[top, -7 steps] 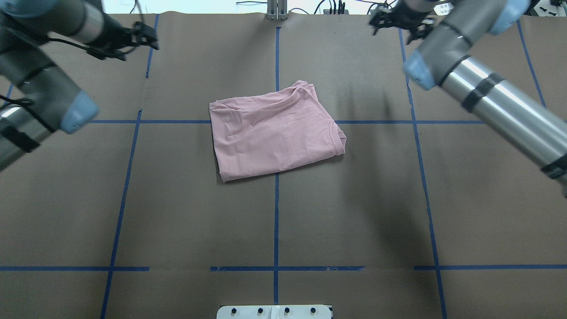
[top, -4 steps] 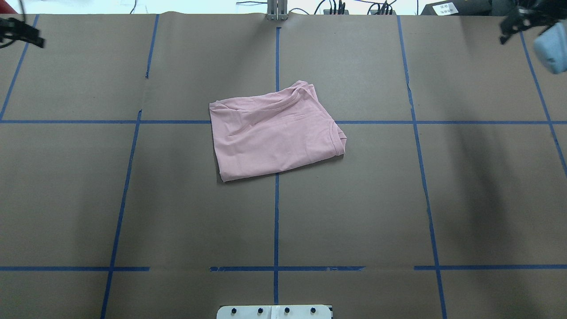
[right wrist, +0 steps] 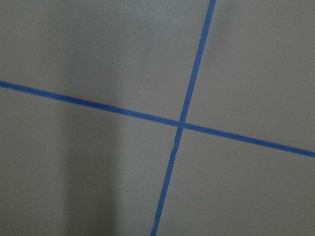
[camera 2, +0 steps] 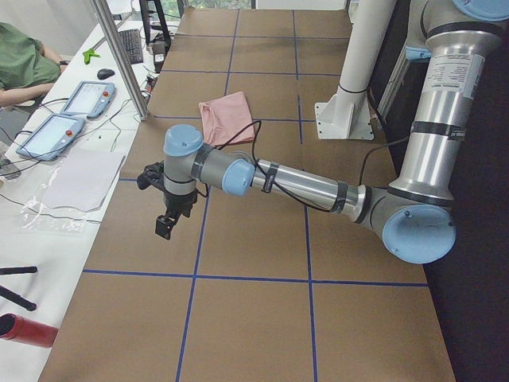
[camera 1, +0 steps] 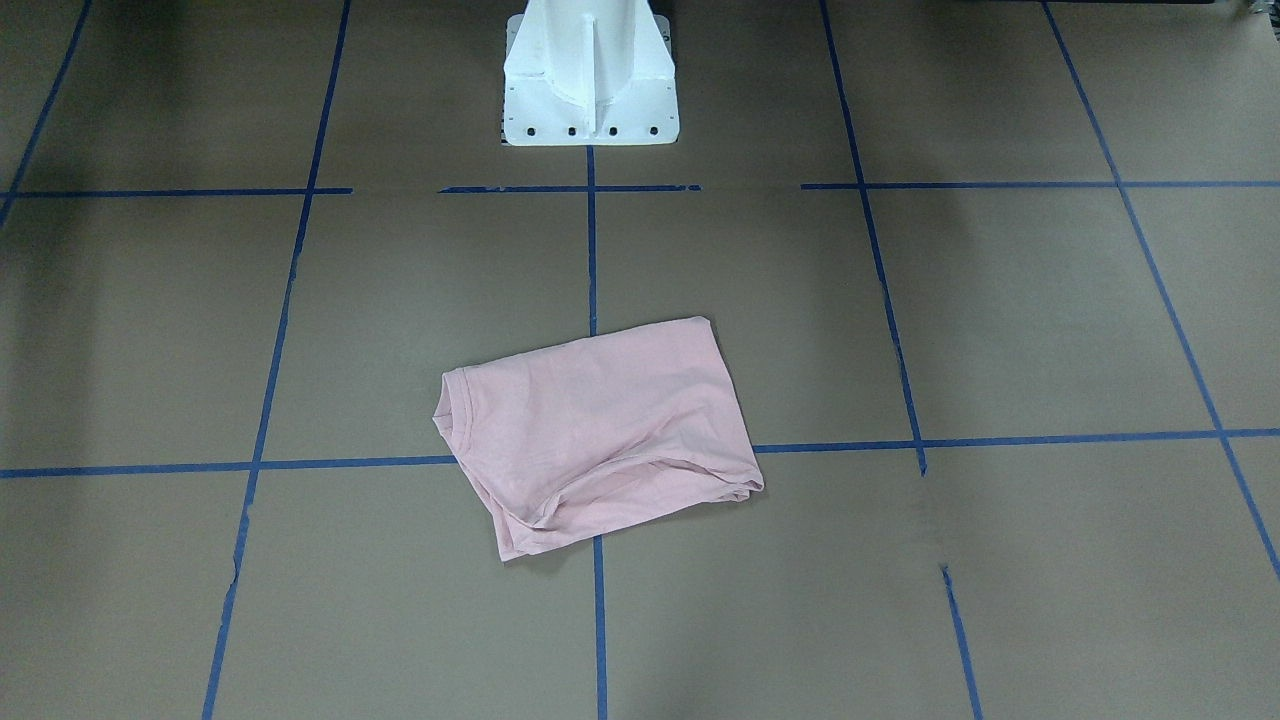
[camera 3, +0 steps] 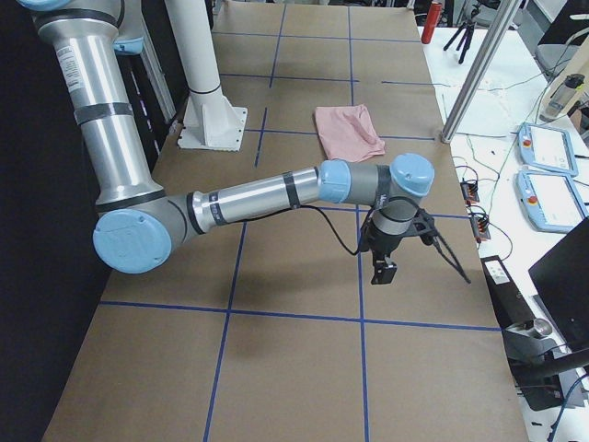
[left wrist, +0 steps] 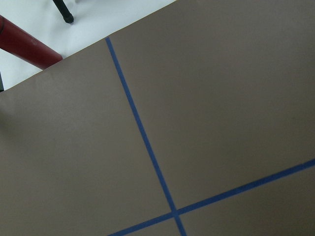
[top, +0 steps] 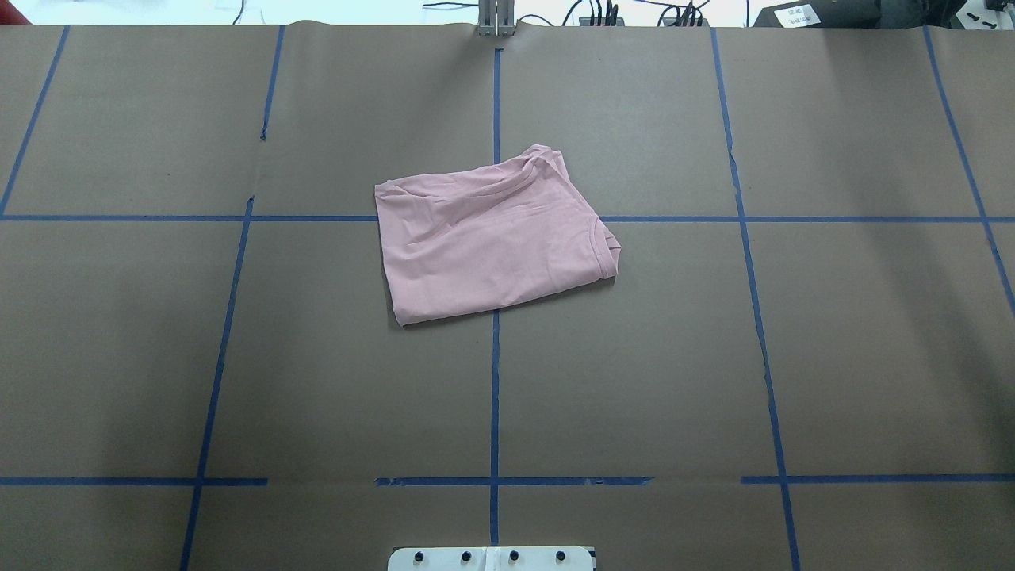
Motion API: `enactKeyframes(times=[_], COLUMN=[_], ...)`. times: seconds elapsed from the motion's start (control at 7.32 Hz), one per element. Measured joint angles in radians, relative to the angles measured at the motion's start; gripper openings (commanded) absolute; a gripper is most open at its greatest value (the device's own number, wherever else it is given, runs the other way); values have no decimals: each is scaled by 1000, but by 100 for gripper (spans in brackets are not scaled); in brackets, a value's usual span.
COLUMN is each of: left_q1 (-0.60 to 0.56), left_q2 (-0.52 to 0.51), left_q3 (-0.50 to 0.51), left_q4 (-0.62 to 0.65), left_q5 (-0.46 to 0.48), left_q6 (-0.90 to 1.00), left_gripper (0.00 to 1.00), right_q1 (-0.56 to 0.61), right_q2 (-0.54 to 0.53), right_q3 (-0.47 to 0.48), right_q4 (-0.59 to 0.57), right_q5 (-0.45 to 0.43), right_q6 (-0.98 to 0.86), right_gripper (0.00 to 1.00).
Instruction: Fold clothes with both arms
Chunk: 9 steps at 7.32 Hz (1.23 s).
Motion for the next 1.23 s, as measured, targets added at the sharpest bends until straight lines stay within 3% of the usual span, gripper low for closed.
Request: enactKeyframes(times=[0.27, 0.68, 1.23], left_q1=[-7, -7, -7], left_q2=[63, 117, 125], left_q3=[59, 148, 127], left_q4=[-91, -153, -32], left_q5=[-59, -65, -74], left_q6=[18, 15, 14], left_gripper=[100, 100, 100], right_q1=[21, 23, -37], right_q2=[-70, -103, -121], right_q3=[0, -57, -74], right_q4=[43, 145, 390], right_q5=[46, 59, 60], right_q6=[-25, 58, 369], right_gripper=[100, 100, 100])
